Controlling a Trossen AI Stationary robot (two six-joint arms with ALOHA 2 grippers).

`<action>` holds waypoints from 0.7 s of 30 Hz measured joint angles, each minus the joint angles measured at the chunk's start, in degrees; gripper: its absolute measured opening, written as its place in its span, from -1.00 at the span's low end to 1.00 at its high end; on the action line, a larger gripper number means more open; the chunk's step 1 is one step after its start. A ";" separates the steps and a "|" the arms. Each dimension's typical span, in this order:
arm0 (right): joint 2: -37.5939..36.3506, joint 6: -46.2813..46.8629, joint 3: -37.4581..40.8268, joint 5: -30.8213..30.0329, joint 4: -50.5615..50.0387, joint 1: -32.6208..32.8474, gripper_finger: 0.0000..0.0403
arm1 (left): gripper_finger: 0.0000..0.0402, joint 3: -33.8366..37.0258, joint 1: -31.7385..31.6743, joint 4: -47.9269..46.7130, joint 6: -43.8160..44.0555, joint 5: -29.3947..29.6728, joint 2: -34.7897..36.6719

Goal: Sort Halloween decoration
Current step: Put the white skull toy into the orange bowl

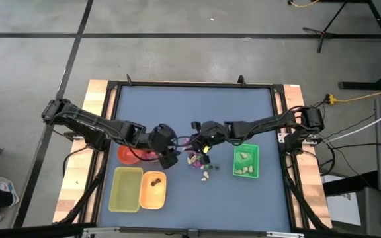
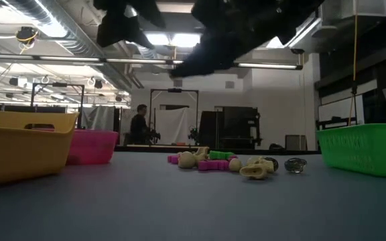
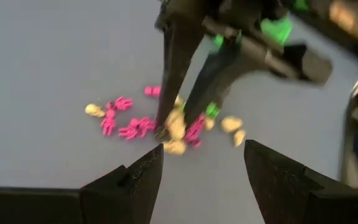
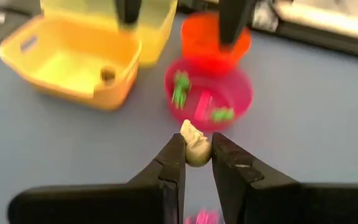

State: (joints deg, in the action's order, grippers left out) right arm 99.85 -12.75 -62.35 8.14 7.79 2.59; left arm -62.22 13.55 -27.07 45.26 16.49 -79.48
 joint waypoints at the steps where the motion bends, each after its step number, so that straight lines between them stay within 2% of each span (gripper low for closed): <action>1: -0.02 0.00 0.01 0.00 1.61 0.00 -0.70 | 0.03 0.00 -0.09 0.66 2.00 0.61 0.00; 6: -0.02 0.50 0.00 0.00 8.12 0.00 -0.70 | 0.03 0.00 -0.86 0.96 14.95 2.30 0.00; 9: -0.03 0.52 0.01 -0.01 10.19 0.00 -0.70 | 0.03 0.00 -1.29 0.96 19.90 2.43 0.00; 17: -0.04 0.48 0.01 -5.98 12.03 0.07 -0.70 | 0.03 0.00 -1.67 0.81 26.71 2.81 0.00; 21: -0.04 0.48 0.01 -7.77 12.18 0.05 -0.70 | 0.03 0.00 -1.64 0.79 29.08 5.01 0.00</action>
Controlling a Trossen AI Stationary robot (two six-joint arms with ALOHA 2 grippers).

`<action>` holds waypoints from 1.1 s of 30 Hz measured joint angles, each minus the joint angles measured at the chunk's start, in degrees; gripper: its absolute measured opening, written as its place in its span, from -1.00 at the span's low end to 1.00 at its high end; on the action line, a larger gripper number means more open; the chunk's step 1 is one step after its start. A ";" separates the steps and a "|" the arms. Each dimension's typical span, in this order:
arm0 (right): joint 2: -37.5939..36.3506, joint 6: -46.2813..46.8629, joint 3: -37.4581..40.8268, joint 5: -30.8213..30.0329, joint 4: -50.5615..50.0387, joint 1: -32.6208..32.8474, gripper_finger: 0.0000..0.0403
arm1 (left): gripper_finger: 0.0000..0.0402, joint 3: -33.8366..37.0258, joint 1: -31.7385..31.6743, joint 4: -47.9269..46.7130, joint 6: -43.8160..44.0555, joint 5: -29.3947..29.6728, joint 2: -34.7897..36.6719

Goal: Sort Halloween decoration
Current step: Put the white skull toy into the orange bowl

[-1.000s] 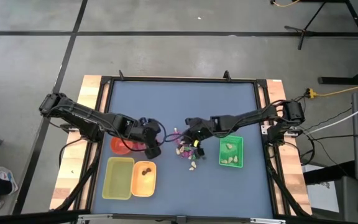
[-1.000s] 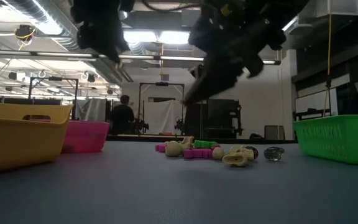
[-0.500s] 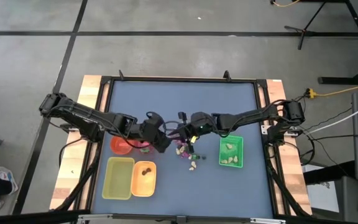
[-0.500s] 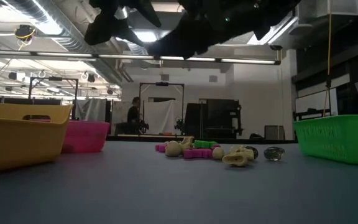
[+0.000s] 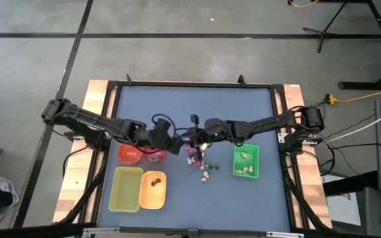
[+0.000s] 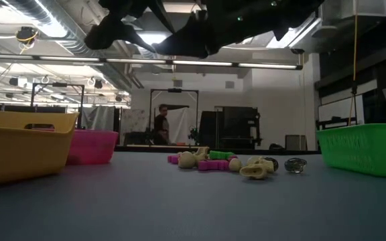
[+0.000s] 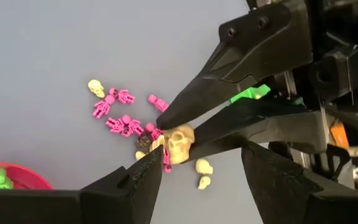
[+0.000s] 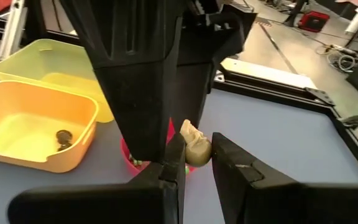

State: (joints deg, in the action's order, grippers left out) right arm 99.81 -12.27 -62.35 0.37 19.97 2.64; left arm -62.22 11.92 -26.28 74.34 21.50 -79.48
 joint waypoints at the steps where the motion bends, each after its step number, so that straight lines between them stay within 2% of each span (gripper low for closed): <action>1: 0.00 0.00 0.00 -0.34 0.02 0.00 -0.70 | 0.03 0.00 0.01 -0.01 0.44 0.55 0.00; 13: 0.00 0.01 0.00 -7.71 -1.79 0.00 -0.70 | 0.03 0.00 -2.16 0.00 0.73 3.41 0.00; 33: 0.00 -0.02 0.02 -8.34 1.18 -0.01 -0.70 | 0.01 0.00 -4.52 -0.20 2.26 2.93 0.00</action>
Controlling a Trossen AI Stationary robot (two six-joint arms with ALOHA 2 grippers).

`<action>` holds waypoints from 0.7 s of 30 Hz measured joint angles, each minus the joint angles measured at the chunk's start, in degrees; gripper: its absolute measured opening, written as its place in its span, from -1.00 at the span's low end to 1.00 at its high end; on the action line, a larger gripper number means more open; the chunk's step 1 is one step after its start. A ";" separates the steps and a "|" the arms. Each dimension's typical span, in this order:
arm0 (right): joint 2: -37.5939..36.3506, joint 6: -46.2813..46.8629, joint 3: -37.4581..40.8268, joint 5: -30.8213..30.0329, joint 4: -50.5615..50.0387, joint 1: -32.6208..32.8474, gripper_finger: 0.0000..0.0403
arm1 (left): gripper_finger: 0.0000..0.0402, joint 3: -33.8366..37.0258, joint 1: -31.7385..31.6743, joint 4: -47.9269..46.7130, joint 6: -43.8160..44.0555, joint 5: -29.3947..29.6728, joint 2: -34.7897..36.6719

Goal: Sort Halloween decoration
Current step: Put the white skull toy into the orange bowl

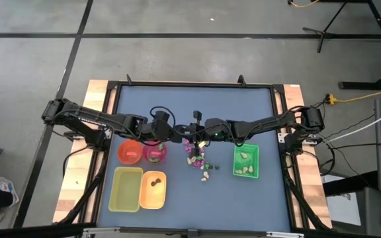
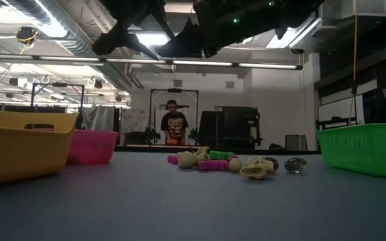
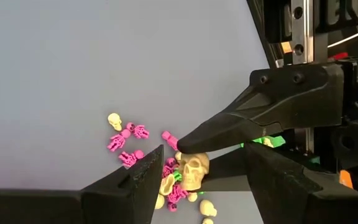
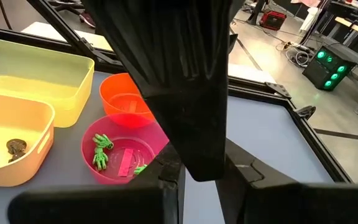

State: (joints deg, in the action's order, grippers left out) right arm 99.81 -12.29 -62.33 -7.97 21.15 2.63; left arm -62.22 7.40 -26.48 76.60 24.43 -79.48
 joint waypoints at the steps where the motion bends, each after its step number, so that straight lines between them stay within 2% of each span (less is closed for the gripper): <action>1: 0.00 0.00 0.00 0.00 0.09 0.00 -0.70 | -0.01 0.00 0.00 0.00 0.00 0.00 0.00; 11: 0.00 -0.01 0.15 -0.13 1.98 0.02 -0.70 | -0.31 -0.11 -0.02 0.12 -0.04 -0.85 0.11; 21: 0.00 -0.02 0.17 -0.72 2.42 0.02 -0.70 | -0.35 -0.11 -0.02 -0.02 0.94 -1.22 0.11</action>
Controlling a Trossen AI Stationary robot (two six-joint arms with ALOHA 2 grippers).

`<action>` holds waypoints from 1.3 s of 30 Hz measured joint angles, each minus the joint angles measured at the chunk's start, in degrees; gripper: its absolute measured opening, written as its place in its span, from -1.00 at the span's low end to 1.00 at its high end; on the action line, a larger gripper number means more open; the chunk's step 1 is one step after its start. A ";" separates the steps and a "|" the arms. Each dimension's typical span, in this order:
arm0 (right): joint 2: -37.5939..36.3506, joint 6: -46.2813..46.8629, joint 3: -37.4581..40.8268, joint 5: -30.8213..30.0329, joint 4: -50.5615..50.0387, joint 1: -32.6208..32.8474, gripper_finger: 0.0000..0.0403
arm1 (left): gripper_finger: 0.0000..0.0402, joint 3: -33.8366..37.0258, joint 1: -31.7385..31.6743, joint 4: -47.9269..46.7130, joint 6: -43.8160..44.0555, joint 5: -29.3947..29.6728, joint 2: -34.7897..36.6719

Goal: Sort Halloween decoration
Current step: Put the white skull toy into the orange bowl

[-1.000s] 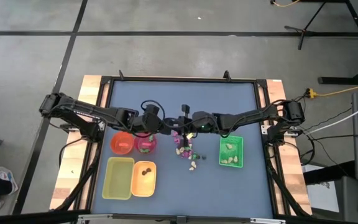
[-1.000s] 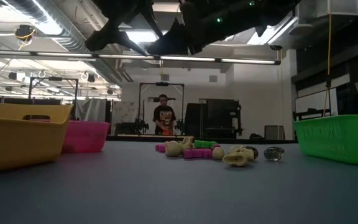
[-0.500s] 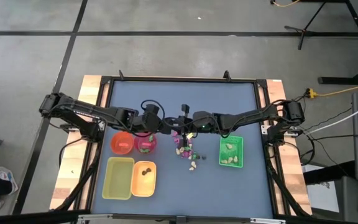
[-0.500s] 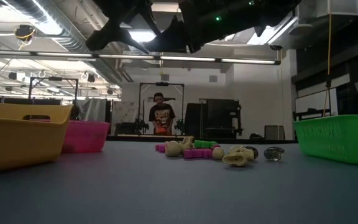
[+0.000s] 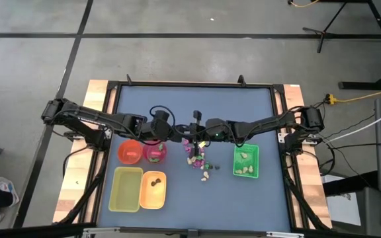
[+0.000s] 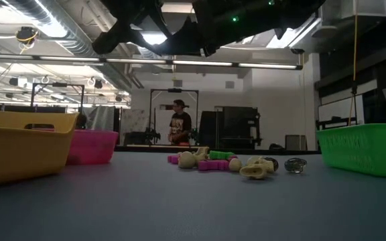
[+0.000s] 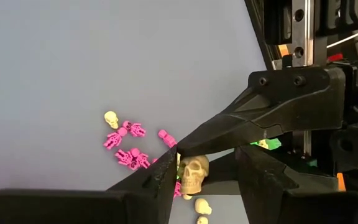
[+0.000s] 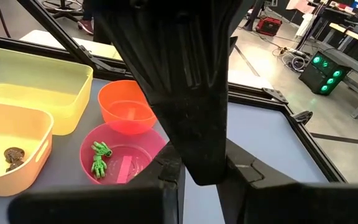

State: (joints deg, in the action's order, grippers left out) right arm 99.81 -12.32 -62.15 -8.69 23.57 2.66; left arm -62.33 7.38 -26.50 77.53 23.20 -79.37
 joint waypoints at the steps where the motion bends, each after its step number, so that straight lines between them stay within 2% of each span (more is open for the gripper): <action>1: 0.00 0.00 0.00 -0.03 0.02 0.00 -0.70 | -0.35 0.00 0.00 0.00 0.00 0.00 0.00; 11: 0.02 0.01 0.00 -0.25 0.15 0.00 -0.70 | -0.36 0.02 0.00 -0.02 0.11 -0.18 0.00; 23: 0.02 -0.04 0.00 0.57 -0.09 0.00 -0.70 | -0.57 0.09 0.02 -0.49 0.11 -0.42 -0.02; 39: 0.02 -0.05 -0.20 0.72 -1.20 -0.02 -0.70 | -0.60 0.09 0.02 -1.09 0.13 -0.55 -0.11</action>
State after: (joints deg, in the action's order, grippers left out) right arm 99.83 -12.37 -62.35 -7.97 22.37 2.63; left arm -62.24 7.40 -27.59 77.67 22.65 -79.48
